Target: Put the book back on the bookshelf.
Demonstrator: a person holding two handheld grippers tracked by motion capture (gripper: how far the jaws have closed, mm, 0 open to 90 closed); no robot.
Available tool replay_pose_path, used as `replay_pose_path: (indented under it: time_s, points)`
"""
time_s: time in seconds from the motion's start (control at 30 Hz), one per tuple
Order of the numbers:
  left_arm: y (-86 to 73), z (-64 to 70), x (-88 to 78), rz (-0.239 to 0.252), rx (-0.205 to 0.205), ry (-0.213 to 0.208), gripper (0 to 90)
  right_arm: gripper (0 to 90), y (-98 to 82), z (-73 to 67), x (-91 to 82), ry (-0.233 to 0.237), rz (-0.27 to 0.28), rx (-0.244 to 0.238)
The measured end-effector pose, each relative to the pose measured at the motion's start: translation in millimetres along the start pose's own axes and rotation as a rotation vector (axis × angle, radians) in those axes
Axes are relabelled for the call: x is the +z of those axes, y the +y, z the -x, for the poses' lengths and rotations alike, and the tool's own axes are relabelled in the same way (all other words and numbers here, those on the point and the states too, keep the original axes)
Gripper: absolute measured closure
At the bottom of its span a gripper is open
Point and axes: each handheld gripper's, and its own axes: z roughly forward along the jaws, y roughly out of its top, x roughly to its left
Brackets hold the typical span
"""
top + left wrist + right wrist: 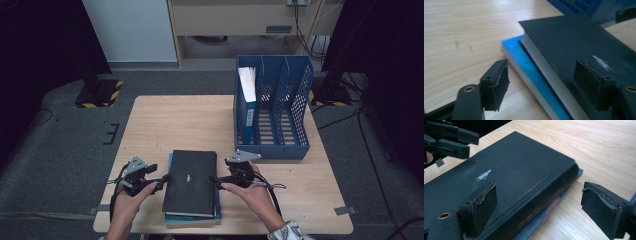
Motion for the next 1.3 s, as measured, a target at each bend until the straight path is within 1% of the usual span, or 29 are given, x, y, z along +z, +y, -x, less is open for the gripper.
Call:
replay_pose_path:
  time_s: [0.07,0.13,0.2,0.27,0.33,0.4,0.5,0.57,0.67,0.73,0.83,0.9,1.03,1.2,1.3]
  points:
    - [-0.3,4.1,2.9,-0.013,0.007,-0.021,35.4,13.2,-1.1,-1.9,1.1,0.008,-0.001,-0.003]
    - [0.1,7.2,6.2,-0.014,0.004,-0.063,40.0,12.8,-2.6,-3.6,3.2,0.013,-0.01,-0.006]
    - [0.8,8.5,7.6,-0.021,0.009,-0.08,43.7,12.4,-4.2,-4.8,6.0,0.022,-0.022,-0.006]
    - [0.8,9.1,9.4,-0.022,0.002,-0.101,46.1,11.2,-5.1,-5.5,8.0,0.039,-0.03,0.004]
    - [1.6,8.4,9.9,-0.03,-0.003,-0.105,45.8,10.8,-6.2,-7.0,9.9,0.046,-0.037,0.008]
    - [2.2,6.4,10.4,-0.035,-0.003,-0.116,45.5,9.4,-7.4,-7.8,12.7,0.052,-0.052,-0.001]
    - [2.8,6.4,11.1,-0.037,-0.006,-0.118,45.5,8.2,-9.7,-7.9,15.3,0.057,-0.068,0.004]
    - [3.3,6.5,12.4,-0.037,0.001,-0.118,45.5,7.0,-11.8,-7.1,17.0,0.077,-0.071,0.012]
    - [5.2,7.5,17.5,-0.031,0.006,-0.126,45.4,5.9,-13.3,-4.2,19.7,0.103,-0.073,0.049]
    - [6.4,7.7,20.3,-0.028,0.011,-0.132,45.1,5.1,-14.2,-2.3,20.5,0.114,-0.075,0.059]
    - [7.2,8.7,22.6,-0.025,0.009,-0.135,44.7,3.7,-17.8,2.0,21.4,0.134,-0.067,0.093]
    - [7.7,9.2,23.2,-0.028,0.014,-0.132,44.4,2.4,-18.9,4.2,22.3,0.143,-0.073,0.116]
    - [8.5,8.9,24.2,-0.029,0.015,-0.136,44.2,0.4,-20.2,6.0,24.0,0.151,-0.074,0.133]
    - [10.1,9.6,25.6,-0.036,0.022,-0.136,44.0,0.1,-21.4,8.6,25.0,0.164,-0.076,0.155]
    - [10.6,10.3,26.5,-0.036,0.023,-0.135,43.6,0.0,-23.1,10.8,26.0,0.174,-0.07,0.18]
